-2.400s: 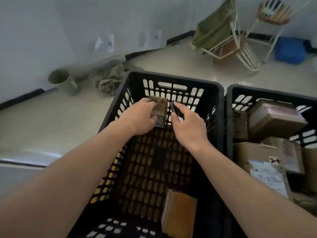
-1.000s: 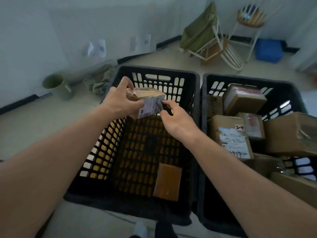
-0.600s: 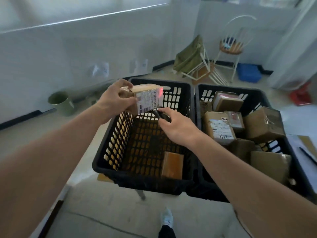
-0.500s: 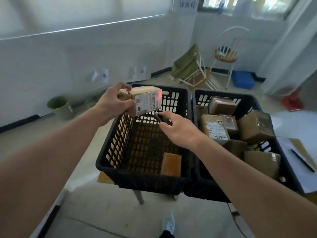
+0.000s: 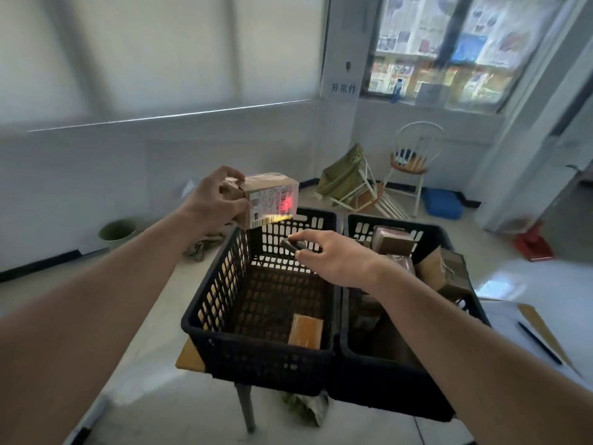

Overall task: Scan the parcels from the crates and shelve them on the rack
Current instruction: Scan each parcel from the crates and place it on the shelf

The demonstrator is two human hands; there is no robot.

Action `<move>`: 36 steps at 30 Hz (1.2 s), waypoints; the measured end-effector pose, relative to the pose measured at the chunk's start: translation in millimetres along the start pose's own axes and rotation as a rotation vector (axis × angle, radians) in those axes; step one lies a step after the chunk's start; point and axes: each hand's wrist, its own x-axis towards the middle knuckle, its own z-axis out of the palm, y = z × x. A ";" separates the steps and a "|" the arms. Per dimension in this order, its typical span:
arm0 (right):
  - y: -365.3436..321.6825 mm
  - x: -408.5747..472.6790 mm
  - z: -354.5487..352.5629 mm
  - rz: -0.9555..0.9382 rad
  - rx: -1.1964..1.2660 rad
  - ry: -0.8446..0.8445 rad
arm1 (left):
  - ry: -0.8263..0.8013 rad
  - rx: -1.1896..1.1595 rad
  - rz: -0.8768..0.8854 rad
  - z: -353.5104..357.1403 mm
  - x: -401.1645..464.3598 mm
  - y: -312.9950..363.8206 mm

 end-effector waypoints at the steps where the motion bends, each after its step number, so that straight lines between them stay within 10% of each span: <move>1: 0.5 -2.5 -5.3 -0.008 0.004 -0.006 | 0.027 0.018 0.014 1.0 -2.0 5.2; 36: -28.1 -24.0 -55.2 -0.178 -0.307 -0.094 | 0.126 0.015 0.124 -2.5 -6.0 65.2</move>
